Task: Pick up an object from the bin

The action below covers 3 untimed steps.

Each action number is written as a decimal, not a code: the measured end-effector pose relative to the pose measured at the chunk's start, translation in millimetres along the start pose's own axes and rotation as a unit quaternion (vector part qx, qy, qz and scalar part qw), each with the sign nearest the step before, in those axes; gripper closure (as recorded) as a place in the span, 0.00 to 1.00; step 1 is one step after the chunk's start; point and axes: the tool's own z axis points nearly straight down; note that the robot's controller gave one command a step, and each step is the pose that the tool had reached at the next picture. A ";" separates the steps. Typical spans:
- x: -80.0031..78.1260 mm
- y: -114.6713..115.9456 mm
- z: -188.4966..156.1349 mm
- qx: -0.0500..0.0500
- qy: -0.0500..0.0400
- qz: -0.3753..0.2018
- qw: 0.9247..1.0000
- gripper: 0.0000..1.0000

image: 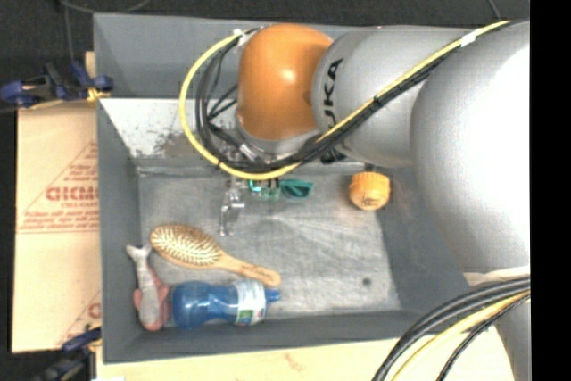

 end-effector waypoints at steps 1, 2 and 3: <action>22.2 32.4 35.0 0.001 -0.002 -0.036 0.999 0.00; 19.4 57.0 50.4 0.000 0.000 -0.097 0.995 1.00; 19.4 57.0 50.4 0.000 0.000 -0.096 0.995 1.00</action>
Offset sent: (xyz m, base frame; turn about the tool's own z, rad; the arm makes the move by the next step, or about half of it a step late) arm -0.0209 0.0582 -0.0516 -0.1976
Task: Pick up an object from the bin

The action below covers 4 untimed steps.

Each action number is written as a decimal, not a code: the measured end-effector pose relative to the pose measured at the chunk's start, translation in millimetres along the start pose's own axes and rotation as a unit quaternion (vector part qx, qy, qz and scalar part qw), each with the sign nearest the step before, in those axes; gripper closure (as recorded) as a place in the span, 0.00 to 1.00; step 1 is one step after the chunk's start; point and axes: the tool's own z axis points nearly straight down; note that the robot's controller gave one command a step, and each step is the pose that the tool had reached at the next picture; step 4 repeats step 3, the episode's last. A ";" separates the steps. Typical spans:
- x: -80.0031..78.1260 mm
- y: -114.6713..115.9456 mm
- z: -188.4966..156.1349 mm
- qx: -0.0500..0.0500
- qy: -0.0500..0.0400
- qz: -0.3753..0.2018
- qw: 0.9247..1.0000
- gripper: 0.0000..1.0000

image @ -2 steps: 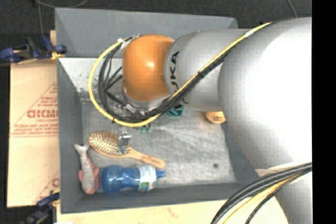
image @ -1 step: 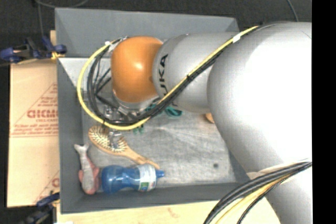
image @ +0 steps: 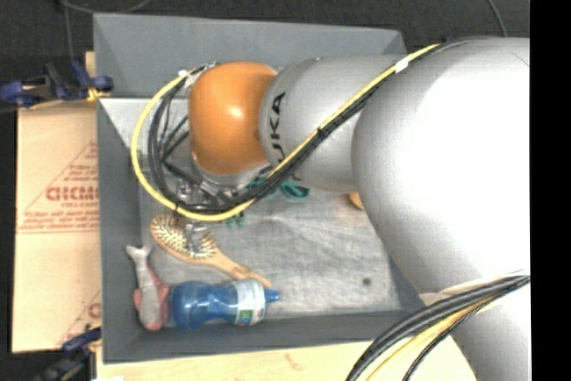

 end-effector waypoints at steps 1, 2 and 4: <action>-8.4 2.5 -105.0 0.001 0.000 -0.022 1.000 1.00; -8.4 2.7 -104.9 0.000 0.000 -0.022 1.000 1.00; -10.4 3.1 -143.1 0.001 0.002 -0.061 0.998 1.00</action>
Offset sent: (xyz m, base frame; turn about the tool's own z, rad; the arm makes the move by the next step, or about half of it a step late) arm 0.0000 0.0000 0.0000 0.0000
